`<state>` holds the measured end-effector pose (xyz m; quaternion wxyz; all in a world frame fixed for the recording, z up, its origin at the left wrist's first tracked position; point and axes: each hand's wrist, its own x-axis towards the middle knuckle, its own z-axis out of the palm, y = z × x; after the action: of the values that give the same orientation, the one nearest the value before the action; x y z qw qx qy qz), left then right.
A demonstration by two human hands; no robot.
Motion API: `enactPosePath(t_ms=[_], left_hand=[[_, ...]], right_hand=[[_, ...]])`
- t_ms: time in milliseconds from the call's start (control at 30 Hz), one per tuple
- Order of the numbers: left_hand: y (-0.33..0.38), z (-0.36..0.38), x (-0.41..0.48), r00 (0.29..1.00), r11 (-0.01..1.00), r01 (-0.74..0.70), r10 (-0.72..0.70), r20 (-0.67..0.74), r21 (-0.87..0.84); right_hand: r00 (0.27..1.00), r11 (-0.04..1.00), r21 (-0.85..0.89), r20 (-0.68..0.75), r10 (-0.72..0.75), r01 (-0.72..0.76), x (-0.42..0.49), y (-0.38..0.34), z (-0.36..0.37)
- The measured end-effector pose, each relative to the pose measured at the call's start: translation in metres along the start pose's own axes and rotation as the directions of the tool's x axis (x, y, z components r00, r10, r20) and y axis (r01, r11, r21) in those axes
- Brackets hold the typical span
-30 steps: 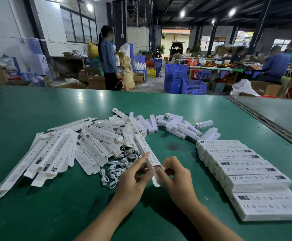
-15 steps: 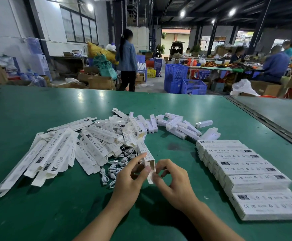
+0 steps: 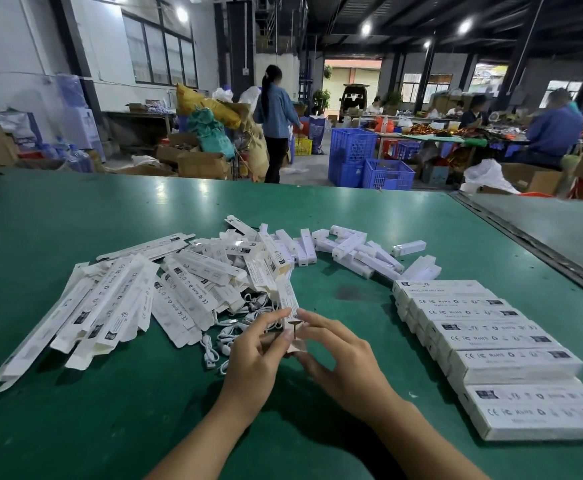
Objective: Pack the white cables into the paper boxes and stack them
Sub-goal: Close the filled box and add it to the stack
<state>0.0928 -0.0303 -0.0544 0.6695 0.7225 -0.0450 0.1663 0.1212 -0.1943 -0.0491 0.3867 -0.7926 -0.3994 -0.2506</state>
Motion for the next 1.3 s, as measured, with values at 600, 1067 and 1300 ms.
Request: enactPosePath(t_ms=[600, 1067, 1300], left_hand=[[0.0025, 0.0039, -0.0016, 0.998, 0.993, 0.05, -0.046, 0.037, -0.111], [-0.004, 0.0033, -0.0026, 0.994, 0.999, 0.008, -0.004, 0.108, -0.033], [-0.0045, 0.0005, -0.0015, 0.991, 0.999, -0.024, 0.017, 0.13, 0.049]], right_hand=[[0.983, 0.998, -0.06, -0.182, 0.002, -0.013, -0.0008, 0.0025, 0.0031], [0.969, 0.987, 0.037, -0.19, 0.159, -0.155, 0.0007, -0.0009, 0.0011], [0.937, 0.941, 0.166, -0.143, 0.32, -0.296, 0.0007, -0.0031, -0.0029]])
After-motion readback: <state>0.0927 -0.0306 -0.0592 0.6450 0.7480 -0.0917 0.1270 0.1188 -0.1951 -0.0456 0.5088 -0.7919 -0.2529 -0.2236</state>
